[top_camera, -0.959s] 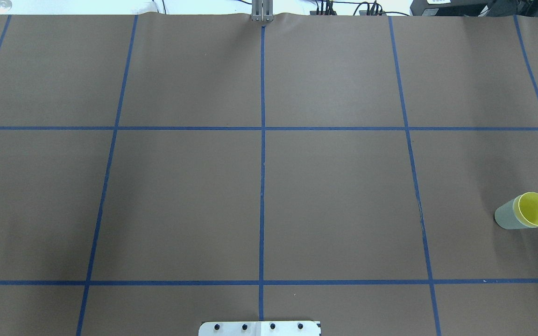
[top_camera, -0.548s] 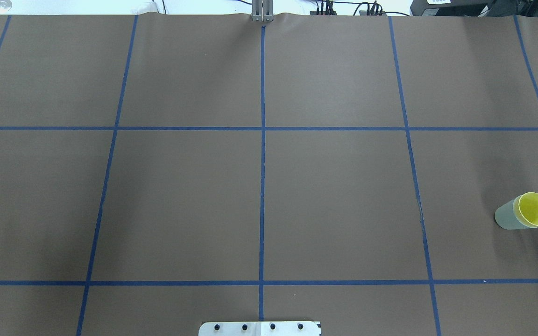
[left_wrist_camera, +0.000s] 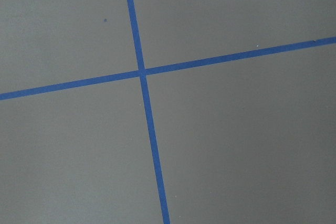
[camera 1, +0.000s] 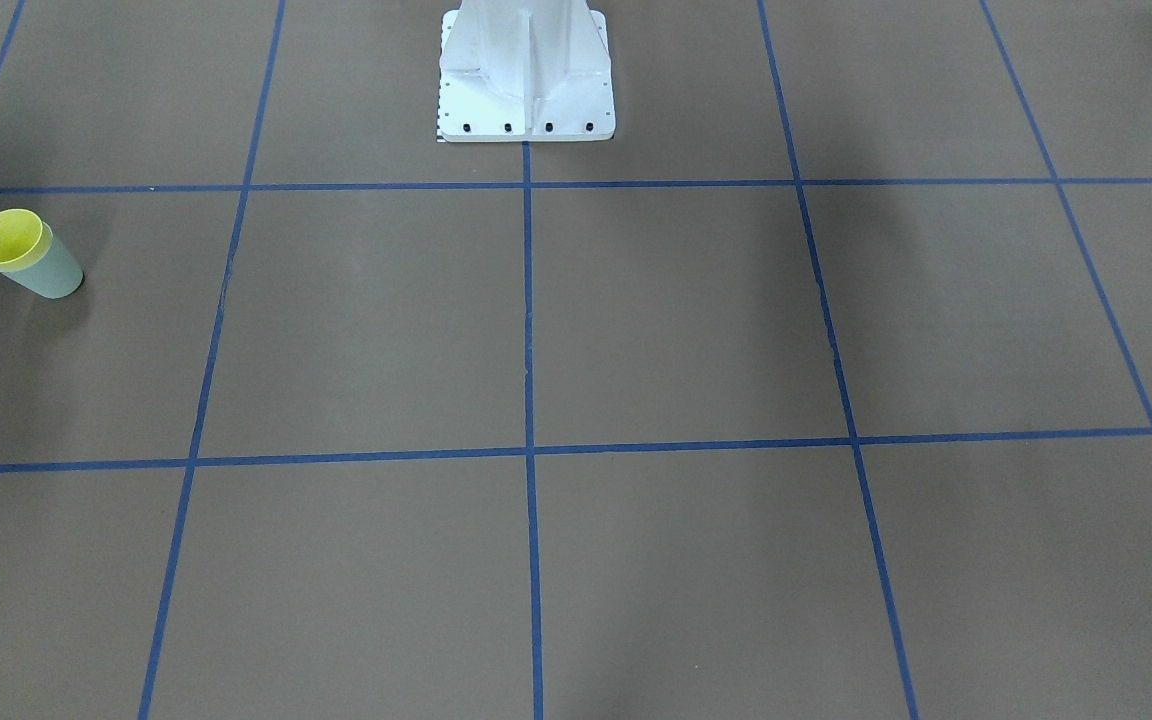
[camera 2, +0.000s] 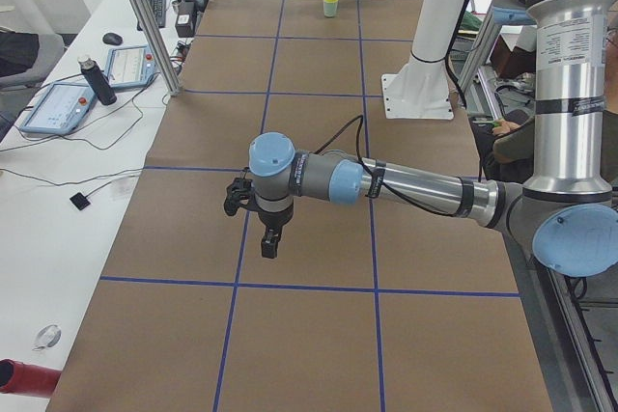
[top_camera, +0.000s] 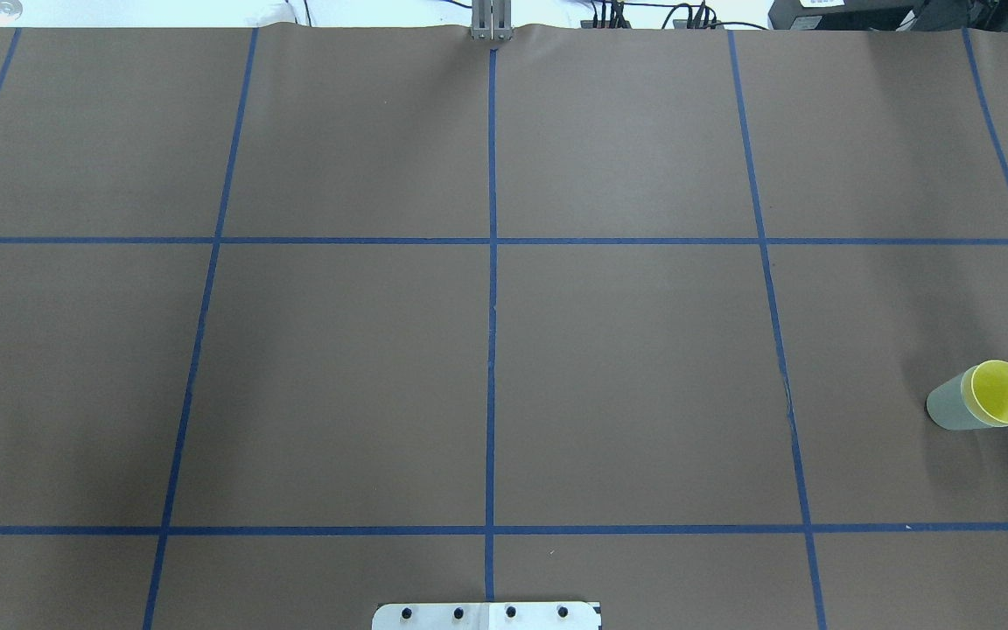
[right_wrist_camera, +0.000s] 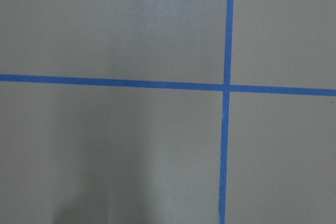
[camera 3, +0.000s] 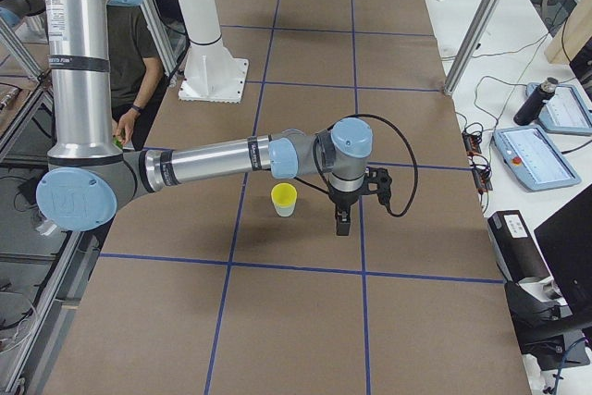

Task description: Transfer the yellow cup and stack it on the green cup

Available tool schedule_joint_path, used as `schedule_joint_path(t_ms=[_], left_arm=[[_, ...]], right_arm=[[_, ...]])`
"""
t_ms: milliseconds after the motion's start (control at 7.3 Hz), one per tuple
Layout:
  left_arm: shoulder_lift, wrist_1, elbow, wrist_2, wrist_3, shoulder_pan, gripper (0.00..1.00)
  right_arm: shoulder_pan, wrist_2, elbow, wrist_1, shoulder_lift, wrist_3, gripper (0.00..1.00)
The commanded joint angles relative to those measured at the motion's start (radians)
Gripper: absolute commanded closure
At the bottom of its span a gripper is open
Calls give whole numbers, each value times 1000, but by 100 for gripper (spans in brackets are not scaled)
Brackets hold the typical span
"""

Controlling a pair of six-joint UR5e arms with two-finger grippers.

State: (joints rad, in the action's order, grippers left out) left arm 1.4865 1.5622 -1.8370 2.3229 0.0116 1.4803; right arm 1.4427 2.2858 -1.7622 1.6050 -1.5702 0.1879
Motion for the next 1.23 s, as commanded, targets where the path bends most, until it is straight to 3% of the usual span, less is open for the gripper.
schedule_joint_path(t_ms=[0, 1095], left_arm=[[-3, 7, 1, 7, -2, 0, 0], [1, 6, -11, 52, 5, -5, 0]], right_arm=[[-1, 4, 1, 1, 9, 10, 0], [-1, 14, 9, 0, 10, -77, 0]])
